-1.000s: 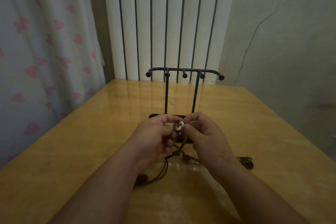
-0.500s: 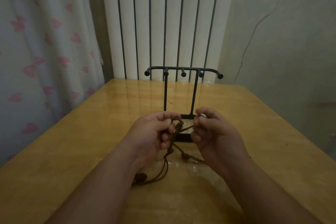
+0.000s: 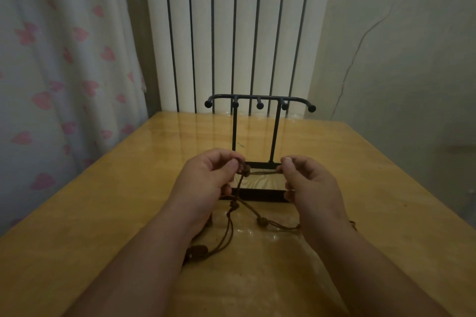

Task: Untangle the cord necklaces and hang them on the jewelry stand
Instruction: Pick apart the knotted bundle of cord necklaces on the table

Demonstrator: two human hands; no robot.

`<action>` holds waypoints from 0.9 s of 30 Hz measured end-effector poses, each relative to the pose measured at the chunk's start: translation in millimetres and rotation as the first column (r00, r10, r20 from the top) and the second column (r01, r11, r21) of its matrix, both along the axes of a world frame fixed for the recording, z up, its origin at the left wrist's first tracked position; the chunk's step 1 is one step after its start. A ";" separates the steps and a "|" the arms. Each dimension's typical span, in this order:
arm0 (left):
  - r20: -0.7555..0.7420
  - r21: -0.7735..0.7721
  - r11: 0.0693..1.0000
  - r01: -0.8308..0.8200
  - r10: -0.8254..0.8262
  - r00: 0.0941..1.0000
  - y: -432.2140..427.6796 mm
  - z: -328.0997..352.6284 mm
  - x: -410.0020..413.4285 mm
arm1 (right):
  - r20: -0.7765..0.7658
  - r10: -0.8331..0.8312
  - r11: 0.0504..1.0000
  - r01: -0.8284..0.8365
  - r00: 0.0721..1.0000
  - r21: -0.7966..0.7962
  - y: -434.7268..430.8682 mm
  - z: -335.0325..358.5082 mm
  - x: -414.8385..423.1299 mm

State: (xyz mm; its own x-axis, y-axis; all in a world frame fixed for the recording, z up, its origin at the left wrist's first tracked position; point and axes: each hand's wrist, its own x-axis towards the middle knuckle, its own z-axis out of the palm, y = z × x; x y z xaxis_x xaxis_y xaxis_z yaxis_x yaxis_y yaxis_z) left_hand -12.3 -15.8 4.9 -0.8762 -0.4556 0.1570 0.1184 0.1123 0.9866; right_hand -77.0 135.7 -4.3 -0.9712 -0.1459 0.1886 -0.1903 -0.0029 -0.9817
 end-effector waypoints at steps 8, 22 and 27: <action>-0.008 -0.232 0.973 -0.003 0.002 1.000 4.5 4.2 5.8 | 0.033 0.044 0.997 -0.046 0.998 0.055 4.2 1.4 0.9; -0.061 -0.304 0.952 -0.034 0.016 0.998 5.7 1.0 4.7 | 0.223 0.123 0.992 -0.114 0.967 -0.052 1.2 3.6 -1.2; -0.081 -0.286 0.956 -0.068 0.047 0.996 6.4 1.7 4.9 | -0.106 0.001 0.913 0.042 0.994 0.405 2.3 0.6 -0.9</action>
